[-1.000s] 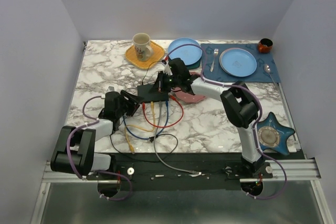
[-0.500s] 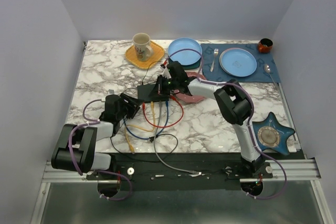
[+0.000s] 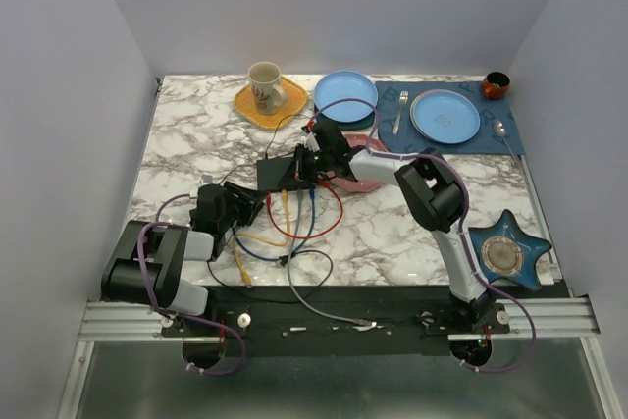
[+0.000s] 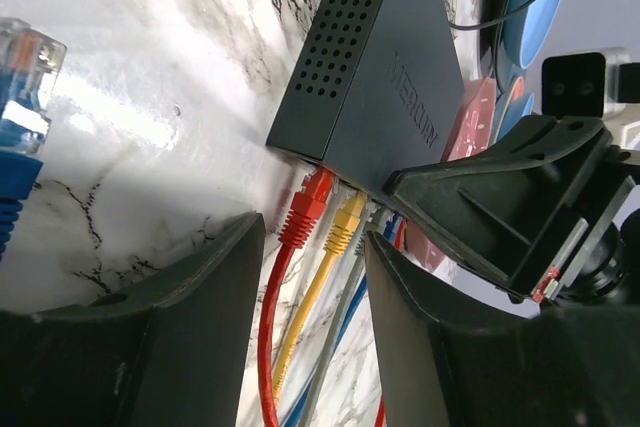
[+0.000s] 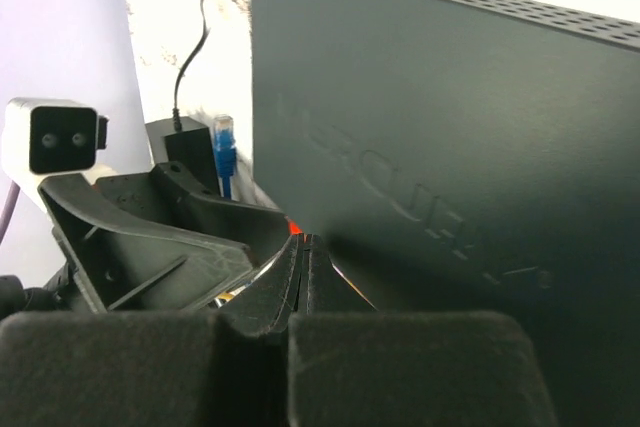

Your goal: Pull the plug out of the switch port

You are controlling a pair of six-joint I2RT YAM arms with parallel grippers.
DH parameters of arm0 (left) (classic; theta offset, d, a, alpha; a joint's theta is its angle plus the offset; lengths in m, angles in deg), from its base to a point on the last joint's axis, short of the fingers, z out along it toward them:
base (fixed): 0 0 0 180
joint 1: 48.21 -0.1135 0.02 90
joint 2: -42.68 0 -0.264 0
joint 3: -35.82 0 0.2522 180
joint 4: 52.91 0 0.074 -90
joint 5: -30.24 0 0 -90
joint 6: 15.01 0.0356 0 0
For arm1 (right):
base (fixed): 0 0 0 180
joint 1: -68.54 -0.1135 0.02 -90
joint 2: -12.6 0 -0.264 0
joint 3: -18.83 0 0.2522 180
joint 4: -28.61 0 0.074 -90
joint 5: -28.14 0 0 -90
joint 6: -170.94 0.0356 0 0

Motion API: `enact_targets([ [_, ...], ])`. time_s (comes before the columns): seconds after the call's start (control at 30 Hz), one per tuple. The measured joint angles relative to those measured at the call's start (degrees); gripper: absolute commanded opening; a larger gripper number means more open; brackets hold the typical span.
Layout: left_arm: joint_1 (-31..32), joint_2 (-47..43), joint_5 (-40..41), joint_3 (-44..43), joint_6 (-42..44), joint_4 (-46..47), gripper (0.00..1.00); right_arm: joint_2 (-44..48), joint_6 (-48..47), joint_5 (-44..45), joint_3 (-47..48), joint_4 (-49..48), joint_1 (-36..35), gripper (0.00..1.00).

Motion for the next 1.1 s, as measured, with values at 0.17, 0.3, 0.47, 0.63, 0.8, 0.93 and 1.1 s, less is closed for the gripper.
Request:
enact_targets([
  [0.17,0.0,2.12,0.46,0.09,-1.4,3.02,0.57,-0.28,1.05,-0.02,0.0,0.0,0.0,0.01],
  [0.3,0.0,5.2,0.52,0.11,-3.1,7.26,0.55,-0.33,1.44,0.0,0.0,0.07,0.0,0.01],
  [0.47,0.0,9.49,0.48,0.72,-5.4,13.75,0.51,-0.39,1.55,0.0,0.0,0.15,0.0,0.01],
  [0.63,0.0,13.38,0.46,1.68,-7.3,20.15,0.49,-0.42,1.55,0.02,0.0,0.15,0.0,0.01],
  [0.8,0.0,15.19,0.48,1.95,-7.87,22.95,0.48,-0.42,1.53,0.04,0.0,0.15,0.0,0.01],
  [0.93,0.0,15.37,0.52,1.97,-8.11,22.93,0.42,-0.42,1.53,0.04,0.0,0.17,0.0,0.01],
  [1.1,0.07,15.21,1.09,2.01,-8.39,22.14,0.41,-0.42,1.53,0.07,0.0,0.17,0.0,0.01],
])
